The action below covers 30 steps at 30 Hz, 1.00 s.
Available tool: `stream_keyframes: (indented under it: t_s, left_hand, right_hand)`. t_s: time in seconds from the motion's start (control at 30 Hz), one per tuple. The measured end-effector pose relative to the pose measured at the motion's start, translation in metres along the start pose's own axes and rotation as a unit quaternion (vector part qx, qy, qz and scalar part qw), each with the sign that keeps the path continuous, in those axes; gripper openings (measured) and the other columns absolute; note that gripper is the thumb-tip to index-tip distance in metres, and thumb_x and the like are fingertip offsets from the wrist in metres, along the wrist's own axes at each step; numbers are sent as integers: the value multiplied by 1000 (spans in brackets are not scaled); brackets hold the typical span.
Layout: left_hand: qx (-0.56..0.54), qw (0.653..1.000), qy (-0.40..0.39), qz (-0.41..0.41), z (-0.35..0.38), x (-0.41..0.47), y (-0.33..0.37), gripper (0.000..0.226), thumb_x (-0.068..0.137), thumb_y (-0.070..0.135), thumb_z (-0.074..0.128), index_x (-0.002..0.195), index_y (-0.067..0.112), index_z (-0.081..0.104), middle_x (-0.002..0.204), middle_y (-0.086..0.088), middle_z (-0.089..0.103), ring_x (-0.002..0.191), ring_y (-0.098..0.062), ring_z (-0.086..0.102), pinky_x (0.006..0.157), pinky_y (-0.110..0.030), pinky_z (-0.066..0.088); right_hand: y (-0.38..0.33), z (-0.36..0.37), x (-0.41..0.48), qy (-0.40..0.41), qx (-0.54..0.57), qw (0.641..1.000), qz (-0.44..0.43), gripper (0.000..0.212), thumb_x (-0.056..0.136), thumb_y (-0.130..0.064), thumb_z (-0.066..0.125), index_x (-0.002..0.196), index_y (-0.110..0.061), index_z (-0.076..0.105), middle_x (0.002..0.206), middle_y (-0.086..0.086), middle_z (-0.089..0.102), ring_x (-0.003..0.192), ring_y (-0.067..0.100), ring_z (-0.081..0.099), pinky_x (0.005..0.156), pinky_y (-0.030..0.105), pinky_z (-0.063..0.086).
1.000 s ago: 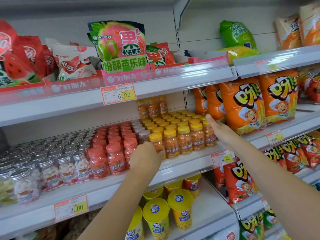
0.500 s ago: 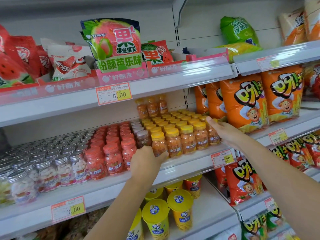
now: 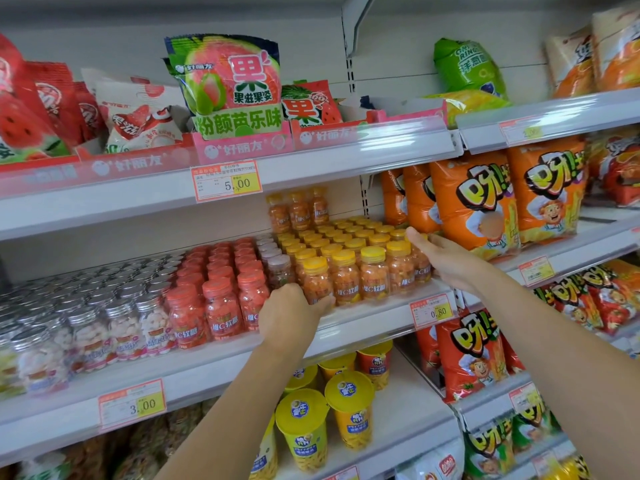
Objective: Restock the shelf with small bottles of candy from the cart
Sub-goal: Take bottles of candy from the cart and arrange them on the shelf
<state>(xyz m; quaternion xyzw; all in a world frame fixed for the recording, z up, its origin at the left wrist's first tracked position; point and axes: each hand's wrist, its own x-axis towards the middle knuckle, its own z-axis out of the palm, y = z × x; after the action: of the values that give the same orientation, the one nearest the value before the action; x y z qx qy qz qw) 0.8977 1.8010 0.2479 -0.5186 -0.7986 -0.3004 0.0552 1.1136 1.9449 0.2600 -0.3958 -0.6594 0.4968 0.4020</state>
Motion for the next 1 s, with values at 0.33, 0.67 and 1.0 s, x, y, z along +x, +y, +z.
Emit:
stream_keyframes:
  t_s: [0.33, 0.67, 1.0]
  left_hand:
    - [-52, 945, -119, 300, 13, -18, 55, 28, 95, 32, 50, 120, 22, 59, 107, 2, 66, 97, -18, 61, 80, -33, 51]
    - [-17, 966, -88, 244, 38, -3, 64, 34, 95, 27, 45, 126, 22, 55, 97, -5, 68, 91, -24, 62, 66, -32, 44]
    - [-54, 972, -95, 207, 26, -4, 66, 25, 94, 25, 50, 114, 14, 58, 99, -6, 67, 90, -24, 62, 73, -32, 51]
  right_hand:
    - [5, 9, -15, 36, -262, 963, -55, 92, 52, -55, 84, 130, -22, 49, 119, -9, 59, 111, 14, 55, 96, 31, 45]
    - [11, 20, -14, 105, -326, 939, -22, 102, 70, -51, 76, 144, -7, 22, 141, 10, 45, 126, 28, 47, 96, 34, 41]
    - [13, 27, -40, 203, -339, 910, -127, 76, 81, -32, 72, 141, -7, 33, 129, 11, 53, 117, 29, 53, 91, 37, 46]
